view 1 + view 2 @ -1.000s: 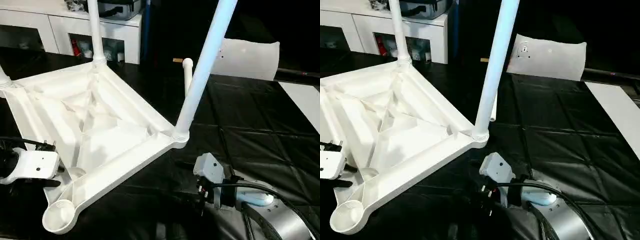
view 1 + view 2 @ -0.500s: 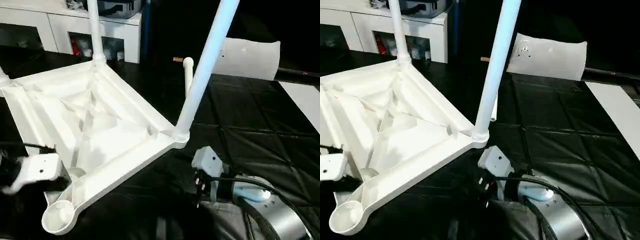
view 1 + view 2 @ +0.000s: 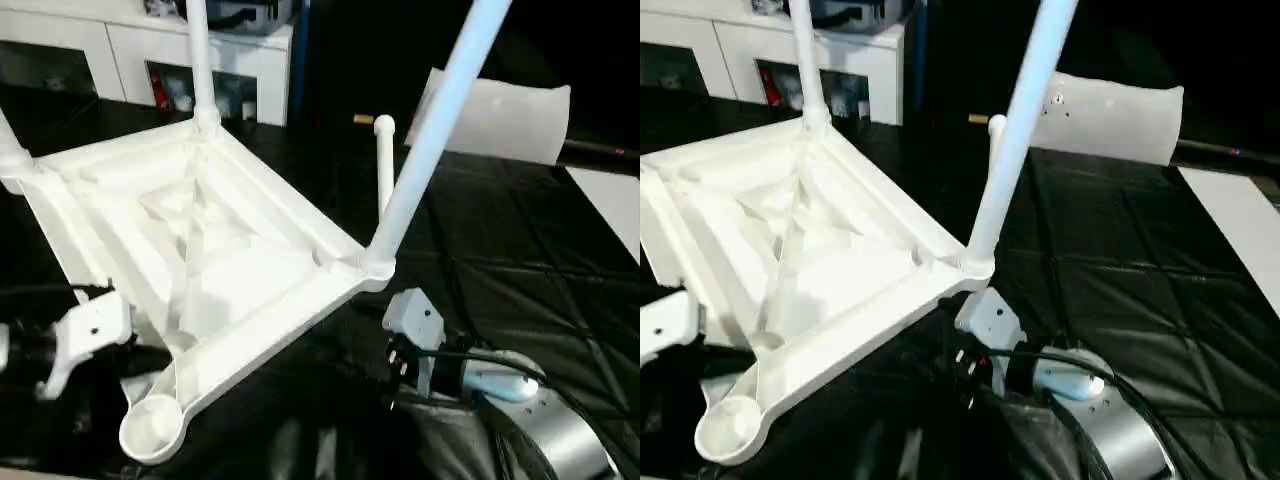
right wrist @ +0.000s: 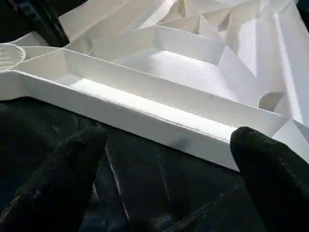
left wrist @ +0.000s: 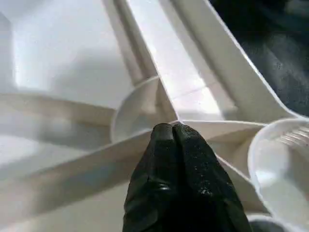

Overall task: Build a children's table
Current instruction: Rotate table base

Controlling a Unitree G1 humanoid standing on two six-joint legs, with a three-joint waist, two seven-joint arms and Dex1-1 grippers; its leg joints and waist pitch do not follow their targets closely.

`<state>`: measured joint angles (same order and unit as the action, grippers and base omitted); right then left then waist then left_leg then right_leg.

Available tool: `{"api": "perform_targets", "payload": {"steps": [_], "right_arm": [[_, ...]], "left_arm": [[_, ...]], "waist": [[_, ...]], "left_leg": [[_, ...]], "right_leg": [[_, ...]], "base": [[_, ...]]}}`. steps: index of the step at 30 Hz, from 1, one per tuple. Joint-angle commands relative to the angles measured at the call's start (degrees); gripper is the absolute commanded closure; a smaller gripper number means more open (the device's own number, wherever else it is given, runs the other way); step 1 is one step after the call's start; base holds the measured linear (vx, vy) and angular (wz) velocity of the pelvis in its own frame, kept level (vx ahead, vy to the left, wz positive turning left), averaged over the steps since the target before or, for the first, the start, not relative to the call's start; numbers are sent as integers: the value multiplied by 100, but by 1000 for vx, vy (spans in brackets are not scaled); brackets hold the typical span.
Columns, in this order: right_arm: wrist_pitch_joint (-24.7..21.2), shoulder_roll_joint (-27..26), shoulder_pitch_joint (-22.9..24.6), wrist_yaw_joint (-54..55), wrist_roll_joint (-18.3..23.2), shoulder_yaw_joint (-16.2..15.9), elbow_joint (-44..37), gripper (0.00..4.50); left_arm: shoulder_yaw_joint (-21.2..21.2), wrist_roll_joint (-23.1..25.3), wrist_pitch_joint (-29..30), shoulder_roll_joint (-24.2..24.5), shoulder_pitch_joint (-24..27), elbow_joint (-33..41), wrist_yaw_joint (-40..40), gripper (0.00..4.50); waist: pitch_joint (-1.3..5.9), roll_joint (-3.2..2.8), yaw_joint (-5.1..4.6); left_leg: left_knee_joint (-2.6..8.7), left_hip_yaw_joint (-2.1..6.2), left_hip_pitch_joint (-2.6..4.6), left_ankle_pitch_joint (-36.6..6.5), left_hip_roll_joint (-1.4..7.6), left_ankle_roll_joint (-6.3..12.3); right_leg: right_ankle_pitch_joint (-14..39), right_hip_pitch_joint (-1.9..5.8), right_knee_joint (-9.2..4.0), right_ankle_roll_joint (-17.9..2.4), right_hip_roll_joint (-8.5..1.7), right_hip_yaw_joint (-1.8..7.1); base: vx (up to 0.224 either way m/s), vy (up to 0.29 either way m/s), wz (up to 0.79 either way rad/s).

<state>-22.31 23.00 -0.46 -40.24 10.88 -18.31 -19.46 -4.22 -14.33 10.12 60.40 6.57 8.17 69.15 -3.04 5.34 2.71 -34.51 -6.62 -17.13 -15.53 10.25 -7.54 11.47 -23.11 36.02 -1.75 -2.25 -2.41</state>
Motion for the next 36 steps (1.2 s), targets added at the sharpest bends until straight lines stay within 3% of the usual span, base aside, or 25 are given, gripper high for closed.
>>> {"api": "perform_targets", "payload": {"steps": [1, 2, 3, 7, 8, 14, 18, 19, 22, 27, 30, 31, 32, 34, 35, 36], "right_arm": [[46, 54, -98, -9, -14, 100, 91, 0], [50, 56, -116, -9, -10, 100, 106, 0], [50, 56, -116, -9, -10, 100, 106, 0], [46, 48, -160, -13, -8, 108, 130, 0], [53, 50, -160, -18, -9, 104, 138, 0], [57, 64, -140, -37, -13, 73, 115, 0], [50, 90, -148, -78, -1, 47, 86, 0], [60, 100, -185, -106, -9, 7, 101, 0], [59, 101, -231, -123, -9, -16, 124, 0], [64, 99, -254, -141, -17, -41, 140, 0], [87, 85, -257, -133, -52, -82, 161, 0], [83, 78, -263, -128, -54, -89, 160, 0], [79, 72, -258, -125, -56, -89, 150, 0], [75, 67, -252, -123, -58, -88, 139, 0], [77, 66, -246, -123, -64, -86, 135, 0], [80, 70, -227, -122, -68, -82, 122, 0]], "left_arm": [[-123, 182, -323, 157, -56, -1, 114, 427], [-137, 202, -363, 201, -125, -50, 139, 427], [-137, 202, -363, 201, -125, -50, 139, 398], [-180, 249, -477, 279, -471, -141, 95, 379], [-48, 417, -718, 357, -787, -372, 127, 355], [184, 625, -986, 387, -1208, -773, 209, 313], [585, 1114, -1478, 380, -1721, -1339, 351, 293], [966, 1585, -1895, 339, -2092, -1850, 451, 282], [1316, 1935, -2300, 285, -2447, -2350, 596, 282], [1676, 2282, -2733, 81, -2943, -2855, 718, 282], [1912, 2446, -3060, -167, -3345, -3166, 717, 282], [1977, 2486, -3145, -231, -3451, -3256, 738, 282], [2036, 2524, -3251, -286, -3542, -3372, 754, 282], [2104, 2566, -3381, -348, -3649, -3524, 779, 282], [2147, 2596, -3485, -389, -3733, -3655, 823, 251], [2170, 2594, -3533, -428, -3800, -3735, 871, 246]], "waist": [[155, -164, 5], [155, -169, 0], [161, -164, 3], [181, -169, 21], [185, -163, 29], [222, -187, 49], [241, -196, 61], [238, -167, 71], [266, -177, 82], [275, -175, 96], [263, -172, 130], [271, -253, 151], [273, -214, 172], [274, -225, 241], [274, -272, 262], [281, -245, 267]], "left_leg": [[512, -37, -156, -697, 214, 344], [516, -38, -153, -710, 219, 328], [515, -40, -141, -713, 221, 313], [498, -53, -133, -540, 207, 245], [496, -56, -134, -506, 206, 243], [479, -61, -128, -283, 207, 134], [473, -62, -123, -298, 200, 102], [481, -58, -120, -291, 199, 112], [474, -50, -114, -170, 205, 81], [469, -61, -115, -195, 210, -20], [470, -67, -109, -298, 206, -47], [471, -61, -94, -333, 209, -67], [471, -69, -91, -357, 218, -85], [473, -76, -80, -446, 216, -125], [477, -69, -81, -458, 207, -130], [483, -65, -94, -461, 224, -166]], "right_leg": [[1637, 282, -447, -759, -448, 340], [1632, 275, -441, -743, -446, 339], [1622, 271, -433, -740, -451, 340], [1312, 281, -397, -812, -448, 332], [1269, 288, -400, -809, -449, 333], [904, 311, -345, -829, -459, 324], [921, 328, -353, -796, -466, 327], [995, 324, -379, -759, -452, 323], [841, 334, -344, -737, -476, 325], [715, 344, -325, -826, -494, 325], [906, 334, -353, -801, -493, 328], [917, 327, -347, -801, -501, 331], [940, 330, -358, -787, -500, 328], [1005, 319, -364, -751, -496, 331], [1012, 317, -368, -746, -497, 330], [960, 334, -355, -745, -504, 328]], "base": [[0, 0, 0], [0, 0, 0], [0, 0, 0], [0, 0, 0], [0, 0, 0], [0, 0, 0], [0, 0, 0], [0, 0, 0], [0, 0, 0], [0, 0, 0], [0, 0, 0], [0, 0, 0], [0, 0, 0], [0, 0, 0], [0, 0, 0], [0, 0, 0]]}}
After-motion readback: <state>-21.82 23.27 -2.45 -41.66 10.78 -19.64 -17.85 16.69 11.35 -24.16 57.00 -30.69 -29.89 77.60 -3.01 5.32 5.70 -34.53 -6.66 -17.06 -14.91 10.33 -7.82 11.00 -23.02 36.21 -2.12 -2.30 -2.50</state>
